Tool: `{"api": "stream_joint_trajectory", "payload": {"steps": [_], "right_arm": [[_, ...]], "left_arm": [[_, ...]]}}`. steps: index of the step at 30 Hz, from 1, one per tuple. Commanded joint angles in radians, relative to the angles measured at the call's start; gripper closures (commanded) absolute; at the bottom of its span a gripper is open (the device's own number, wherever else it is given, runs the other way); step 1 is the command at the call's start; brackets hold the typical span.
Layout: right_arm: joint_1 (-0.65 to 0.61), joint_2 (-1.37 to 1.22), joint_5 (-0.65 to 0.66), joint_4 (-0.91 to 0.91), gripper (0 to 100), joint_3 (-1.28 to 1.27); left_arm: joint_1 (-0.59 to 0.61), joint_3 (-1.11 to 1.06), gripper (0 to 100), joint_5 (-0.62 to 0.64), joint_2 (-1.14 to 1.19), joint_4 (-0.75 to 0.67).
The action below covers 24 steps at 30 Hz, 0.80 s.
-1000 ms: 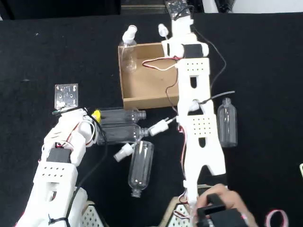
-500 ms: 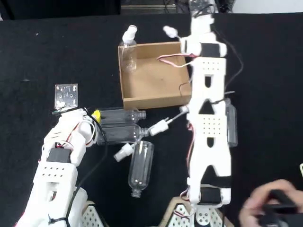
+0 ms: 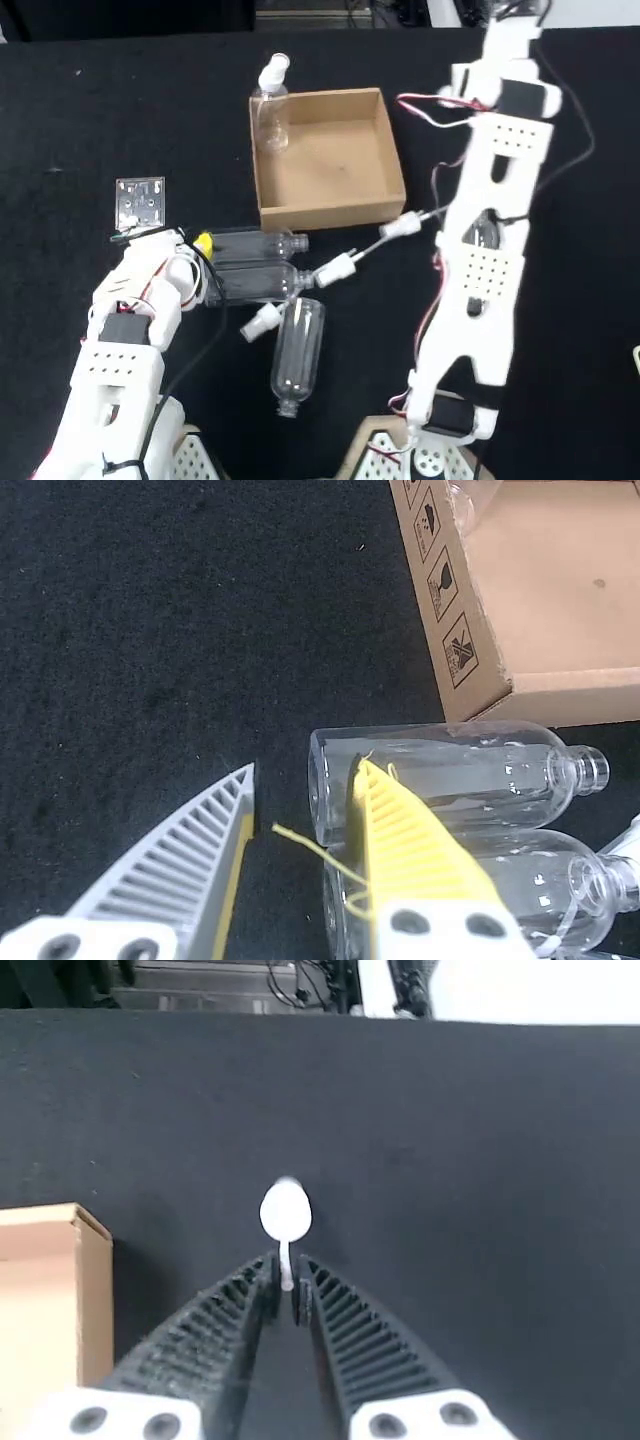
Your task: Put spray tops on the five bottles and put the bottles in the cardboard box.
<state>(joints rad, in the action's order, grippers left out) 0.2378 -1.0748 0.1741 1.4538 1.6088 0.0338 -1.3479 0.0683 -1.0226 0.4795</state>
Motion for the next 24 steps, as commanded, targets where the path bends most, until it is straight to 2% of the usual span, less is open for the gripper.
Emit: {"api": "stream_joint_trajectory", "payload": {"steps": [1,13,24], "right_arm": [[0.041,0.131,-0.003,0.075,98.8,0.061],[0.081,0.326,0.002,0.258,98.8,0.061],[0.091,0.478,0.0,0.313,98.8,0.05]], "left_arm": [[-0.012,0.01,84,0.002,-0.017,-0.023],[-0.012,0.01,84,0.002,-0.017,-0.023],[-0.012,0.01,84,0.002,-0.017,-0.023]]}}
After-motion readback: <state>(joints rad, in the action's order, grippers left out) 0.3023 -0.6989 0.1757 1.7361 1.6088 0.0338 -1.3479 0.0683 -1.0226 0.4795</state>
